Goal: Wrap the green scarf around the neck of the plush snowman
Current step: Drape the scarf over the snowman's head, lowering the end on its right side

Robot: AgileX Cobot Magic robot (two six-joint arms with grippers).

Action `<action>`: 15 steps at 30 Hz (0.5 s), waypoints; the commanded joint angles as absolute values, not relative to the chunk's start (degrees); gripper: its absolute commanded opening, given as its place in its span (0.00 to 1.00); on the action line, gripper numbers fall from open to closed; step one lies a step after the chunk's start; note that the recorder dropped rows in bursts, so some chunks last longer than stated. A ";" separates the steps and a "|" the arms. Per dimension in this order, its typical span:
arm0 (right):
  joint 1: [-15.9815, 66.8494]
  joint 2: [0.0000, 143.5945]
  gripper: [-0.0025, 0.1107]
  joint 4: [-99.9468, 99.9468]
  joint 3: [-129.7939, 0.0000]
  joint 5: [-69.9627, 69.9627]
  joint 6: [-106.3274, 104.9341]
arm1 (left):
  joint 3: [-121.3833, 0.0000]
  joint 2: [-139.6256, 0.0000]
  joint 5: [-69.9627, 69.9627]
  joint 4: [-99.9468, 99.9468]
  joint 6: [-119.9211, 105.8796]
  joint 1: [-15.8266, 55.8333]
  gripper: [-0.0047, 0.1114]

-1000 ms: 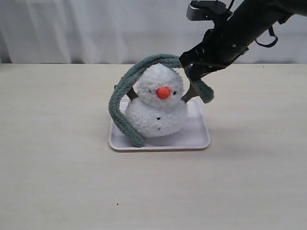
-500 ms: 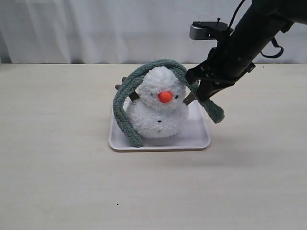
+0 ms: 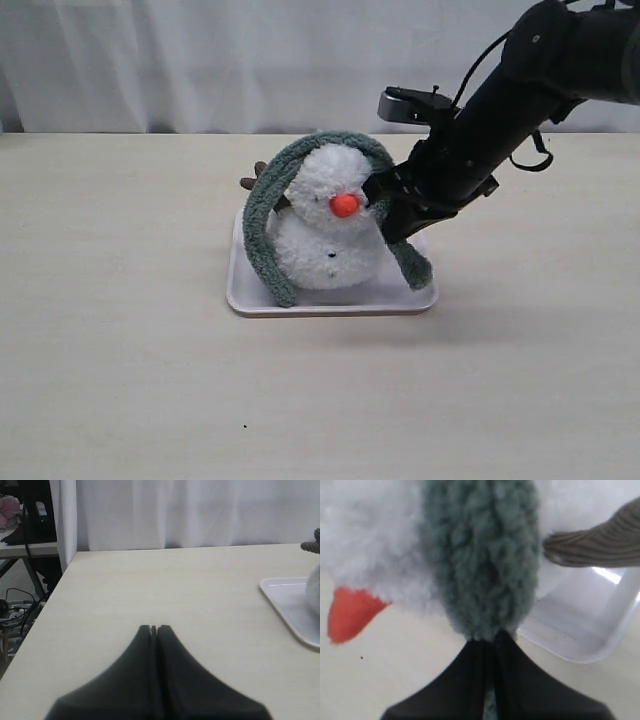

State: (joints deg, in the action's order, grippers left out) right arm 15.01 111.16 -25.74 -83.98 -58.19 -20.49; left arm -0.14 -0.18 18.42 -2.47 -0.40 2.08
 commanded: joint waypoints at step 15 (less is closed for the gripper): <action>14.84 114.12 0.06 -25.62 -81.26 -55.07 -25.50 | 0.00 0.00 17.67 -2.46 -0.31 1.96 0.04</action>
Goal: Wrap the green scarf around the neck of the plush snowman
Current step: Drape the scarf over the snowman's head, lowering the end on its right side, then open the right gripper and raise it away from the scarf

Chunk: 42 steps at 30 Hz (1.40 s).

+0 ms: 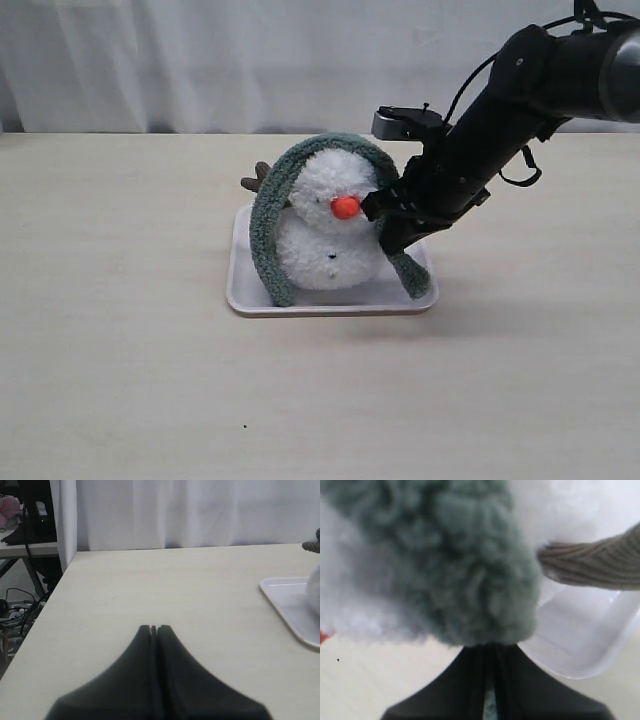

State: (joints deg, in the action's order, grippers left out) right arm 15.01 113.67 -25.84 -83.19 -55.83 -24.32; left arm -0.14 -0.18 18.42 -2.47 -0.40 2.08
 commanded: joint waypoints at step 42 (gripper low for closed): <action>14.84 97.71 0.48 -21.53 -81.00 -59.20 -26.52 | 0.00 0.00 17.67 -2.46 -0.31 1.96 0.04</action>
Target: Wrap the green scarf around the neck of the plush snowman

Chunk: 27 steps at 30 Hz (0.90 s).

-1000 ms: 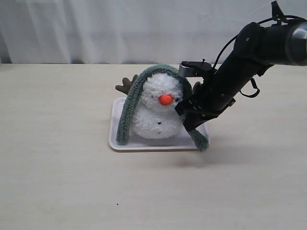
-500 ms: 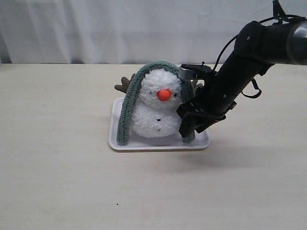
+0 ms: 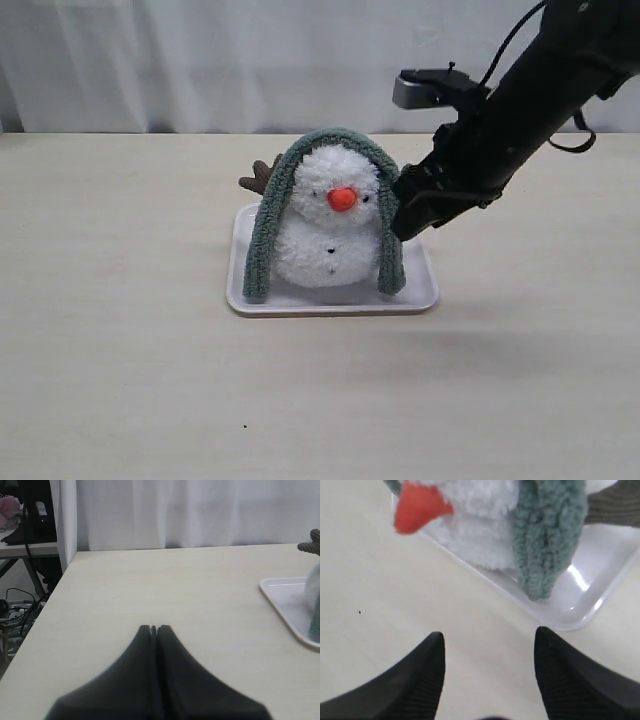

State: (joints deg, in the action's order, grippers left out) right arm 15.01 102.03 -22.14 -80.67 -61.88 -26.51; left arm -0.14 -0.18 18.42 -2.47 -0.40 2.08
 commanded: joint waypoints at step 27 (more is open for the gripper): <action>14.84 108.34 0.42 -30.64 -96.00 -55.95 -39.57 | 0.00 0.00 17.67 -2.46 -0.31 1.96 0.04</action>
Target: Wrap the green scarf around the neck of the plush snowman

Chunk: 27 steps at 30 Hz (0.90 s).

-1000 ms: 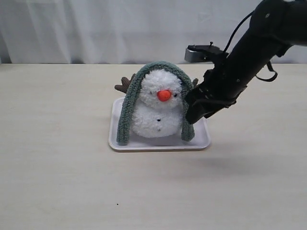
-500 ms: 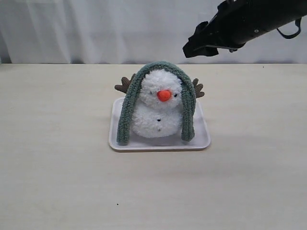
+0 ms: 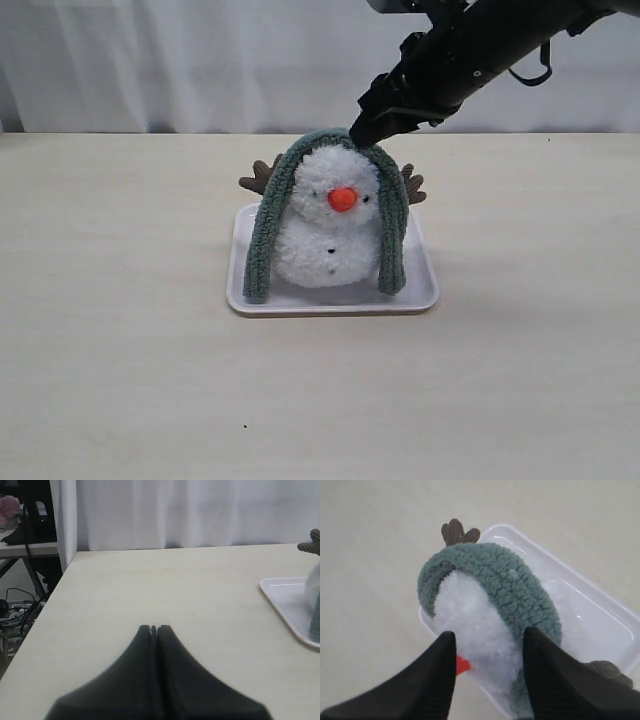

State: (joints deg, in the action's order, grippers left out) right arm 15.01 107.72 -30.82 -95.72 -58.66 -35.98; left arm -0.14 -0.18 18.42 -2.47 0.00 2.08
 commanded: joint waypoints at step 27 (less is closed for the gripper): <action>21.54 110.48 0.43 -13.01 -96.00 -44.11 -43.71 | 0.00 0.00 17.67 -2.46 -0.31 1.96 0.04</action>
State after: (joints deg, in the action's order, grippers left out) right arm 21.47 110.65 -15.55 -95.83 -43.65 -44.89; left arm -0.14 -0.18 18.42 -2.47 -0.40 2.08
